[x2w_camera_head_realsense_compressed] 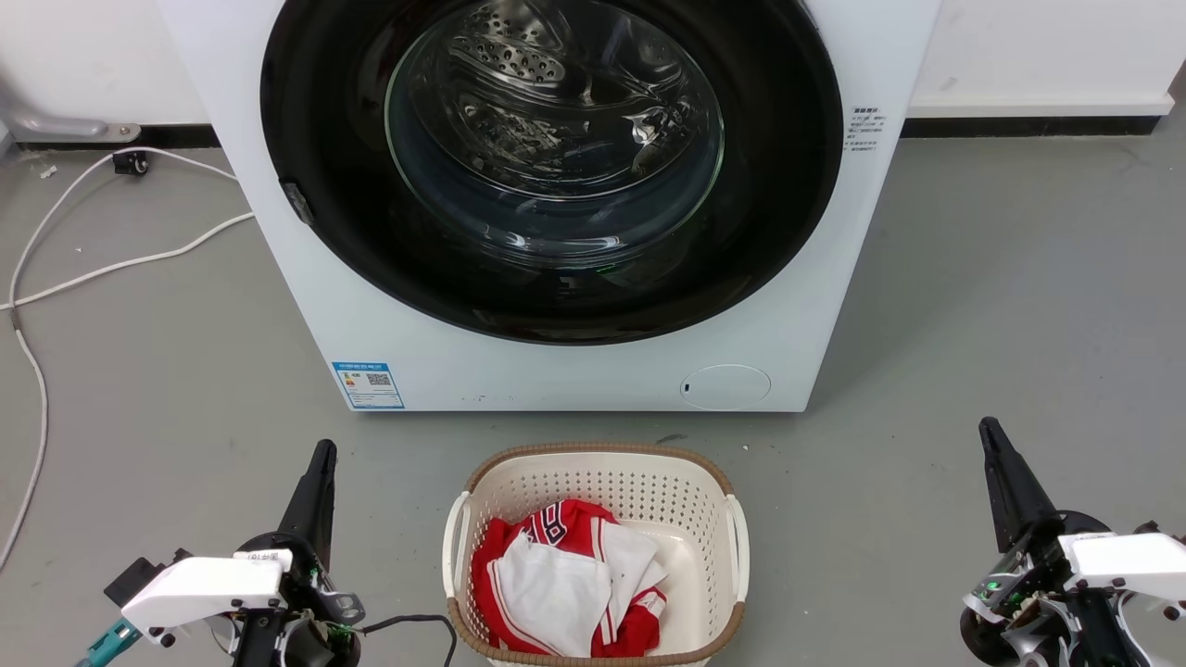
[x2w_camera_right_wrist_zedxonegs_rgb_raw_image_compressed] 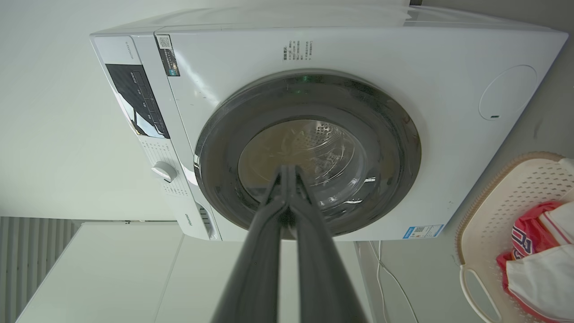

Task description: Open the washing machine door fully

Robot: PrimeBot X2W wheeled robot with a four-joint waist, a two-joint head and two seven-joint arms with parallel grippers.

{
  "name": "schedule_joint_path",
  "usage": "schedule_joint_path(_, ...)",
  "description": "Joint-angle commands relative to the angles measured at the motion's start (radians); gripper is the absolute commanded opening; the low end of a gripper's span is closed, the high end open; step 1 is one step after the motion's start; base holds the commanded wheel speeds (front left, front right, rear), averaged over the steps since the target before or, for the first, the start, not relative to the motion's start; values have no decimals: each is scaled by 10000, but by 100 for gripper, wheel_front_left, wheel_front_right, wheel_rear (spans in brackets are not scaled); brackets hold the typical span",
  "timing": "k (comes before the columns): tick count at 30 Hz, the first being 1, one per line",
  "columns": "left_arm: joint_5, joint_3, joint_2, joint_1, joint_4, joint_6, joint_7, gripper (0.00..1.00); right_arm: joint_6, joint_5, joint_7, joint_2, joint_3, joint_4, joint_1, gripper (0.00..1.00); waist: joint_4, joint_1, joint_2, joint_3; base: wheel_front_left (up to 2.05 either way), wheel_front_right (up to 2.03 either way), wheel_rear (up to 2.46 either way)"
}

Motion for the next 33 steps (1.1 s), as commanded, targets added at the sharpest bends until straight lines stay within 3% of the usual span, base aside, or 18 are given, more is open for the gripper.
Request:
schedule_joint_path(1, 57, 19, -6, -77, 11, -32, 30, 0, 0, -73, 31, 27, -23, 19, -136, 0, 0, 0, 0, 0, 0, 0, 0)
schedule_joint_path(4, 56, 25, -8, -77, 11, -32, 38, 0, 0, -80, 38, 31, -28, 18, -137, 0, 0, 0, 0, 0, 0, 0, 0)
schedule_joint_path(5, 8, 3, -12, 12, 32, 2, -2, 100, 0, 3, 1, 8, -10, 24, 20, 100, 0, 0, 0, 0, 0, 0, 0)
schedule_joint_path(20, 642, -421, -45, -55, -478, 2, -672, 100, 0, -854, -669, 36, 141, -446, 211, 100, 11, 0, 0, -1, 0, 0, 0)
schedule_joint_path(33, 3383, -402, -52, -279, -1441, -2, -1212, 100, 0, -4303, -1211, 52, 157, -1611, 238, 100, 7, 0, 0, 21, 0, 0, 0)
